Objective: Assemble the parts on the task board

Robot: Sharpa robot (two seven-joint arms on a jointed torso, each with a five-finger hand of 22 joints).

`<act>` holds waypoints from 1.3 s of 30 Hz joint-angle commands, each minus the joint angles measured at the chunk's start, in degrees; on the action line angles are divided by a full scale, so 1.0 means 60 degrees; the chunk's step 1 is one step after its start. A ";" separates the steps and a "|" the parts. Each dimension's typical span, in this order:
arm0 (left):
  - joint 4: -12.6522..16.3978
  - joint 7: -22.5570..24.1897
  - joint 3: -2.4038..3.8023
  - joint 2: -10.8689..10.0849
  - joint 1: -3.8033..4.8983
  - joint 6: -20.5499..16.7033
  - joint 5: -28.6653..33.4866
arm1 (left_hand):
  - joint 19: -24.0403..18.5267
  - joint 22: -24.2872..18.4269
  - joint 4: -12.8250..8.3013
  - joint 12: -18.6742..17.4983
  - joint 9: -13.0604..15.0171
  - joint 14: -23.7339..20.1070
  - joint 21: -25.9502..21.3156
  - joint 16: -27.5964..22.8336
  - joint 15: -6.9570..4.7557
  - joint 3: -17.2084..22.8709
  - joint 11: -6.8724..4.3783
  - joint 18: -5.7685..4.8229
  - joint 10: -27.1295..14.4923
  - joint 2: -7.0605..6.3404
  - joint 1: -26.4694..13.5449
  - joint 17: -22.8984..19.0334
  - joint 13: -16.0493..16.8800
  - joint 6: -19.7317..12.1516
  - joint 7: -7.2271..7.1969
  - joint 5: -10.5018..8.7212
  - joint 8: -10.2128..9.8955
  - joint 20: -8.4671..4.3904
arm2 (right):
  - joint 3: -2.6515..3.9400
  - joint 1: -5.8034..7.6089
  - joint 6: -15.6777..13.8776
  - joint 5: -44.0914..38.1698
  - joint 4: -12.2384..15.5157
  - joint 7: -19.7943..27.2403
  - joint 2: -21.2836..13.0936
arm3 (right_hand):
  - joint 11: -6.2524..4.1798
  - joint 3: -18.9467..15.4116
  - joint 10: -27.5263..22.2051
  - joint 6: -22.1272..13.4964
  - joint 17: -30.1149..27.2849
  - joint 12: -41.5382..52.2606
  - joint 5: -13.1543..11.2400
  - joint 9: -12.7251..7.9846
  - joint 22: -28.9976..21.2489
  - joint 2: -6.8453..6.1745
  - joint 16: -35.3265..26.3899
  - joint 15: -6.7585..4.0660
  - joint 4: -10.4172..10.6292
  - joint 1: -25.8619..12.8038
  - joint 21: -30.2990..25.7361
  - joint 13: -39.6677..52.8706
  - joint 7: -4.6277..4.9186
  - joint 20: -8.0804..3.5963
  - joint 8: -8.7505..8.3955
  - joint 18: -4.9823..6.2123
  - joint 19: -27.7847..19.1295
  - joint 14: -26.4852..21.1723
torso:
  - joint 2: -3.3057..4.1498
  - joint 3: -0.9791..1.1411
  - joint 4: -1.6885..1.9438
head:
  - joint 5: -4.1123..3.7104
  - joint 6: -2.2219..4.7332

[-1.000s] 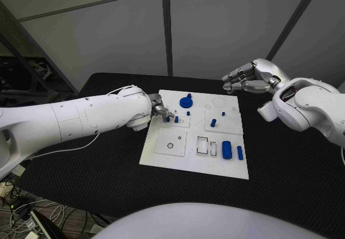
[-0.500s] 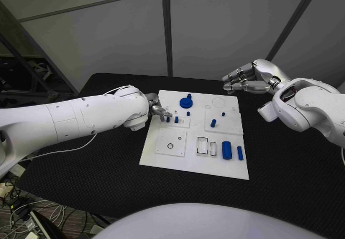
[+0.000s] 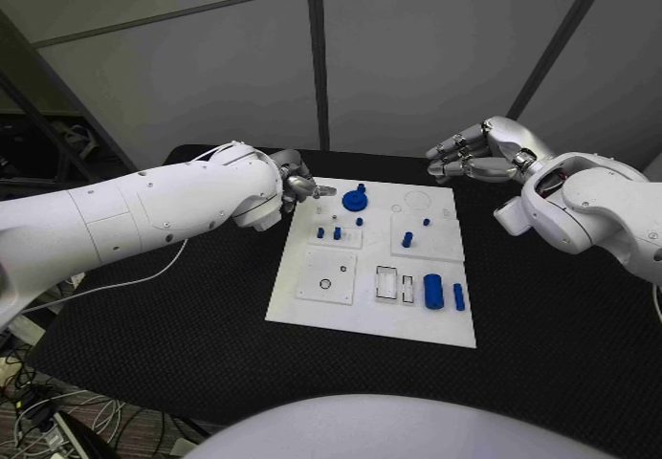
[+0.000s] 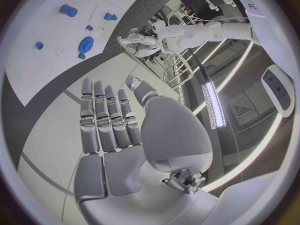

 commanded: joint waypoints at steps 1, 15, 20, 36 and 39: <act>-0.0066 0.1593 0.0034 0.0079 0.0052 -0.0628 0.0662 | -0.0611 -0.0774 -0.0537 -0.1148 -0.0294 -0.1227 -0.1255 -0.2372 0.0264 0.0251 0.0261 -0.0172 -0.0889 0.0111 0.1118 -0.2027 -0.0855 -0.0252 0.0217 -0.0062 -0.0053 0.0180 | 0.0007 0.0020 -0.0001 -0.0010 -0.0024 0.0120 0.0010 | -0.0035 0.0032 -0.0063 -0.0032 -0.0022 -0.0012 0.0040 -0.0011 -0.0029 -0.0090 -0.0044 0.0046 0.0055 0.0078 -0.0055 -0.0012 -0.0023 0.0023 0.0031 0.0058 0.0073 -0.0024 | 0.0007 0.0004 0.0001 | -0.0027 0.0071; -0.1161 0.5352 -0.0605 0.1238 0.0063 -0.0730 -0.2085 | -0.1188 -0.2343 -0.2178 -0.5379 -0.2449 -0.1794 -0.3226 -0.6822 0.0618 0.1207 0.0636 -0.0104 0.0327 0.0087 0.3186 -0.5271 -0.6514 -0.0017 0.0446 0.0061 -0.0028 0.0576 | 0.0006 0.0019 -0.0026 -0.0023 -0.0030 0.0135 0.0103 | -0.0040 0.0088 -0.0054 0.0008 -0.0073 -0.0008 0.0038 -0.0004 -0.0096 -0.0120 -0.0039 0.0035 0.0013 0.0219 -0.0044 -0.0012 -0.0028 0.0005 0.0040 0.0060 0.0098 -0.0008 | 0.0075 -0.0027 -0.0109 | -0.0297 0.0356; -0.1548 0.5481 -0.0709 0.1586 0.0054 -0.0413 -0.3392 | -0.1009 -0.2601 -0.2146 -0.5741 -0.2803 -0.1630 -0.3451 -0.7174 0.0626 0.0824 0.0621 -0.0151 0.0364 -0.0191 0.2951 -0.5465 -0.7079 -0.0042 0.0395 -0.0045 -0.0063 0.0685 | 0.0006 0.0019 -0.0026 -0.0079 -0.0026 0.0138 0.0126 | -0.0040 0.0088 -0.0054 0.0008 -0.0074 -0.0008 0.0038 -0.0004 -0.0096 -0.0120 -0.0039 0.0035 0.0013 0.0220 -0.0044 -0.0012 -0.0028 0.0005 0.0040 0.0060 0.0098 -0.0008 | 0.0114 -0.0041 -0.0162 | -0.0363 0.0444; -0.2307 0.5011 -0.0906 0.2102 0.0039 0.0863 -0.4979 | 0.0580 -0.1631 -0.1858 -0.6240 -0.3674 -0.0285 -0.2262 -0.3080 0.0235 -0.0379 0.0524 -0.0176 0.0611 -0.0048 0.3001 -0.2808 -0.8135 0.0105 0.0356 -0.0036 -0.0029 0.0274 | 0.0007 0.0019 0.0004 -0.0150 -0.0045 0.0142 0.0183 | -0.0032 0.0087 -0.0054 0.0004 -0.0094 -0.0009 0.0049 -0.0006 -0.0122 -0.0123 -0.0038 0.0041 0.0047 0.0202 -0.0041 -0.0014 -0.0016 0.0007 0.0032 0.0053 0.0110 -0.0001 | 0.0157 -0.0048 -0.0224 | -0.0510 0.0543; -0.2464 0.5009 -0.0908 0.2177 0.0031 0.1036 -0.5003 | 0.0602 -0.1386 -0.1818 -0.6256 -0.3762 -0.0124 -0.2068 -0.2291 0.0217 -0.0395 0.0513 -0.0180 0.0682 0.0030 0.3054 -0.2202 -0.8236 0.0177 0.0343 -0.0038 -0.0013 0.0251 | 0.0007 0.0019 0.0006 -0.0152 -0.0048 0.0144 0.0194 | -0.0032 0.0087 -0.0054 0.0004 -0.0094 -0.0009 0.0049 -0.0006 -0.0122 -0.0123 -0.0038 0.0041 0.0047 0.0202 -0.0041 -0.0014 -0.0016 0.0007 0.0032 0.0053 0.0110 -0.0001 | 0.0166 -0.0052 -0.0225 | -0.0507 0.0541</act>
